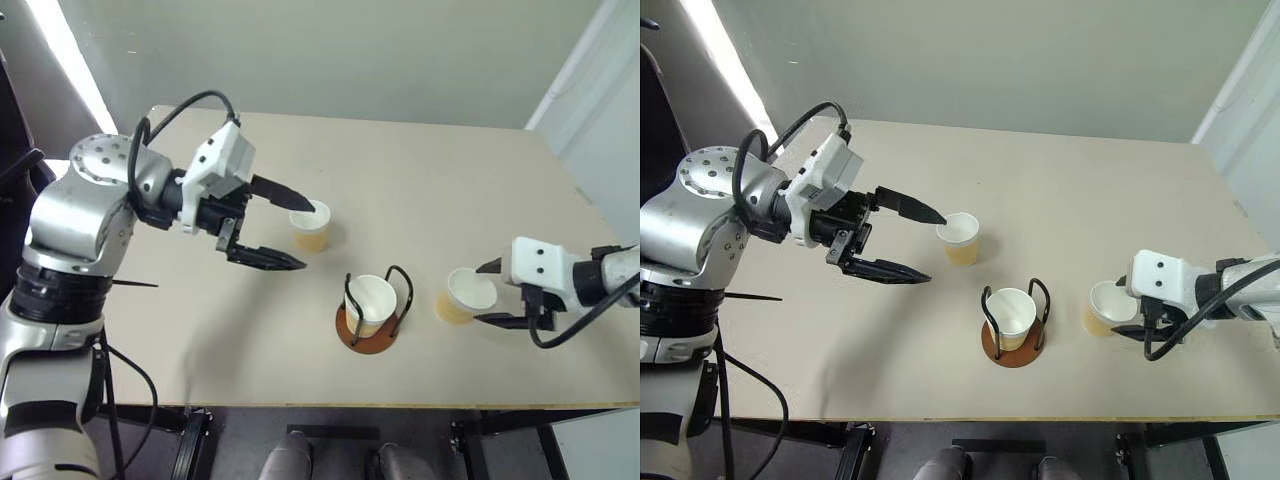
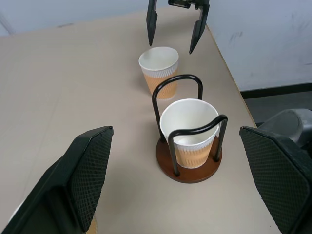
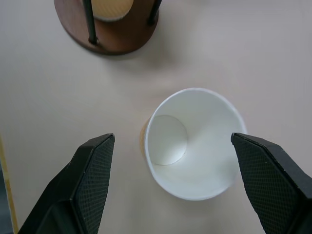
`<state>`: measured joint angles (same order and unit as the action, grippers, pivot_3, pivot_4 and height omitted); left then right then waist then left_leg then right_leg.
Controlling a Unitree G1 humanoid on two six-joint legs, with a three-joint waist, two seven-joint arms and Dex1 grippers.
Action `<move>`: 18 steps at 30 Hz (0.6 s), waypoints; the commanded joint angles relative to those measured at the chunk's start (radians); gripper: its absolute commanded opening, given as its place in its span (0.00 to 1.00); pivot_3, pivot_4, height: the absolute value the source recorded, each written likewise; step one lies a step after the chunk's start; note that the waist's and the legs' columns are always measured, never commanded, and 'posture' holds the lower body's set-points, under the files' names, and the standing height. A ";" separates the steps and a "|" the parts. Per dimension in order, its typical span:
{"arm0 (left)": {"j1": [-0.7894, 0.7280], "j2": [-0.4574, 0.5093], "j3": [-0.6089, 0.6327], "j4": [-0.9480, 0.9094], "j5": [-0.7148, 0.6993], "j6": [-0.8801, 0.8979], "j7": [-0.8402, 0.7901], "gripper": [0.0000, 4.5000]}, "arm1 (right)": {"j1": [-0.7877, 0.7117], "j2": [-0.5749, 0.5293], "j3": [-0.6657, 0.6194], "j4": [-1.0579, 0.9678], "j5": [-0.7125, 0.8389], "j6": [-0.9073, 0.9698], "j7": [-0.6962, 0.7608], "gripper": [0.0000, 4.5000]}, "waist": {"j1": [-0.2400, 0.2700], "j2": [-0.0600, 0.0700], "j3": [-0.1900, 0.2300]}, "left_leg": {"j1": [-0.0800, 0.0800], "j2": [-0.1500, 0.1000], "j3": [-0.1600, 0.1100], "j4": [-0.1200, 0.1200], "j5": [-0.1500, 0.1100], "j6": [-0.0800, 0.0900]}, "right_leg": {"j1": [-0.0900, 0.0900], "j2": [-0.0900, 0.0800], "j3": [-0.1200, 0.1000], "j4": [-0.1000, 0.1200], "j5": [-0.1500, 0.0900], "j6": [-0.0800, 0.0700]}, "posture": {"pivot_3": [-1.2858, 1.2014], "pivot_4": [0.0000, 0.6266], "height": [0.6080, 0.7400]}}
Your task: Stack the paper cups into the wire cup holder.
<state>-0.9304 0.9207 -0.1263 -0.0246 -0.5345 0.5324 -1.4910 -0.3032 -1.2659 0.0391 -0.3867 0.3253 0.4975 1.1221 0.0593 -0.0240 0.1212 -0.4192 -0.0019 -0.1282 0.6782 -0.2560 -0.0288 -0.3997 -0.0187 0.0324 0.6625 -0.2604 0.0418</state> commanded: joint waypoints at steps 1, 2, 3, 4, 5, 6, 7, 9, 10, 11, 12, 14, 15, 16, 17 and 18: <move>-0.002 0.013 0.041 -0.037 0.002 0.003 0.011 0.99 | -0.024 0.012 0.023 0.023 -0.046 -0.033 0.020 0.87 | 0.000 0.000 0.000 | 0.000 0.000 0.000 0.000 0.000 0.000 | 0.000 0.000 0.000 0.000 0.000 0.000 | 0.52 0.24 1.00; -0.001 0.014 0.041 -0.038 0.002 0.006 0.013 0.99 | -0.027 0.019 0.031 0.029 -0.053 -0.037 0.024 0.87 | 0.000 0.000 0.000 | 0.000 0.000 0.000 0.000 0.000 0.000 | 0.000 0.000 0.000 0.000 0.000 0.000 | 0.52 0.24 1.00; -0.001 0.014 0.040 -0.039 0.003 0.007 0.014 0.99 | -0.031 0.027 0.039 0.034 -0.063 -0.040 0.027 0.87 | 0.000 0.000 0.000 | 0.000 0.000 0.000 0.000 0.000 0.000 | 0.000 0.000 0.000 0.000 0.000 0.000 | 0.52 0.24 1.00; 0.001 0.014 0.040 -0.040 0.003 0.008 0.015 0.99 | -0.036 0.037 0.050 0.041 -0.074 -0.044 0.028 0.87 | -0.001 0.000 0.000 | 0.000 0.000 0.000 0.000 0.000 0.000 | 0.000 0.000 0.000 0.000 0.000 0.000 | 0.52 0.24 1.00; 0.002 0.014 0.039 -0.041 0.004 0.008 0.016 0.99 | -0.042 0.048 0.061 0.049 -0.087 -0.050 0.029 0.87 | -0.002 0.000 0.000 | 0.000 0.000 0.000 0.000 0.000 0.000 | 0.000 0.000 0.000 0.000 0.000 0.000 | 0.52 0.24 1.00; 0.002 0.013 0.039 -0.043 0.004 0.010 0.017 0.99 | -0.047 0.058 0.072 0.058 -0.099 -0.055 0.029 0.87 | -0.002 0.000 0.000 | 0.000 0.000 0.000 0.000 0.000 0.000 | 0.000 0.000 0.000 0.000 0.000 0.000 | 0.52 0.24 1.00; 0.002 0.012 0.039 -0.044 0.005 0.012 0.017 0.99 | -0.050 0.065 0.077 0.063 -0.109 -0.059 0.030 0.87 | -0.002 0.000 0.000 | 0.000 0.000 0.000 0.000 0.000 0.000 | 0.000 0.000 0.000 0.000 0.000 0.000 | 0.52 0.24 1.00; 0.002 0.012 0.040 -0.044 0.006 0.013 0.017 0.99 | -0.054 0.077 0.088 0.074 -0.125 -0.066 0.034 0.87 | -0.002 0.000 0.000 | 0.000 0.000 0.000 0.000 0.000 0.000 | 0.000 0.000 0.000 0.000 0.000 0.000 | 0.52 0.24 1.00; 0.003 0.012 0.039 -0.044 0.008 0.013 0.016 0.99 | -0.055 0.082 0.095 0.081 -0.137 -0.072 0.035 0.87 | -0.002 0.000 0.000 | 0.000 0.000 0.000 0.000 0.000 0.000 | 0.000 0.000 0.000 0.000 0.000 0.000 | 0.52 0.24 1.00; 0.003 0.012 0.040 -0.045 0.009 0.014 0.016 0.99 | -0.054 0.085 0.103 0.090 -0.153 -0.081 0.035 0.87 | -0.002 0.000 0.000 | 0.000 0.000 0.000 0.000 0.000 0.000 | 0.000 0.000 0.000 0.000 0.000 0.000 | 0.52 0.24 1.00; 0.003 0.013 0.040 -0.045 0.009 0.015 0.016 0.99 | -0.053 0.087 0.108 0.096 -0.165 -0.086 0.035 0.87 | -0.002 0.000 0.000 | 0.000 0.000 0.000 0.000 0.000 0.000 | 0.000 0.000 0.000 0.000 0.000 0.000 | 0.52 0.24 1.00; 0.004 0.014 0.040 -0.046 0.011 0.015 0.016 1.00 | -0.050 0.092 0.108 0.102 -0.176 -0.093 0.040 0.78 | -0.002 0.000 0.000 | 0.000 0.000 0.000 0.000 0.000 0.000 | 0.000 0.000 0.000 0.000 0.000 0.000 | 0.52 0.24 1.00; 0.004 0.014 0.040 -0.046 0.012 0.014 0.015 1.00 | -0.050 0.094 0.106 0.103 -0.179 -0.094 0.042 0.74 | -0.002 0.000 0.000 | 0.000 0.000 0.000 0.000 0.000 0.000 | 0.000 0.000 0.000 0.000 0.000 0.000 | 0.52 0.24 1.00; 0.005 0.014 0.040 -0.046 0.013 0.014 0.015 1.00 | -0.050 0.095 0.105 0.105 -0.182 -0.096 0.045 0.67 | -0.002 0.000 0.000 | 0.000 0.000 0.000 0.000 0.000 0.000 | 0.000 0.000 0.000 0.000 0.000 0.000 | 0.52 0.24 1.00; 0.005 0.015 0.040 -0.047 0.014 0.014 0.015 1.00 | -0.048 0.095 0.102 0.107 -0.185 -0.098 0.048 0.58 | -0.002 0.000 0.000 | 0.000 0.000 0.000 -0.001 0.000 0.000 | 0.000 0.000 0.000 0.000 0.000 0.000 | 0.52 0.24 1.00; 0.005 0.015 0.040 -0.048 0.014 0.014 0.015 1.00 | -0.046 0.096 0.100 0.108 -0.188 -0.100 0.051 0.51 | -0.002 0.000 0.000 | 0.000 0.000 0.000 -0.001 0.000 0.000 | 0.000 0.000 0.000 0.000 0.000 0.000 | 0.52 0.24 1.00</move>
<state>-0.9219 0.9245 -0.1174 -0.0420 -0.5186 0.5467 -1.4770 -0.3421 -1.1639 0.1567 -0.2757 0.1498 0.4114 1.1636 0.0568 -0.0240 0.1212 -0.4192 -0.0019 -0.1281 0.6776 -0.2560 -0.0289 -0.3998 -0.0190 0.0325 0.6621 -0.2602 0.0415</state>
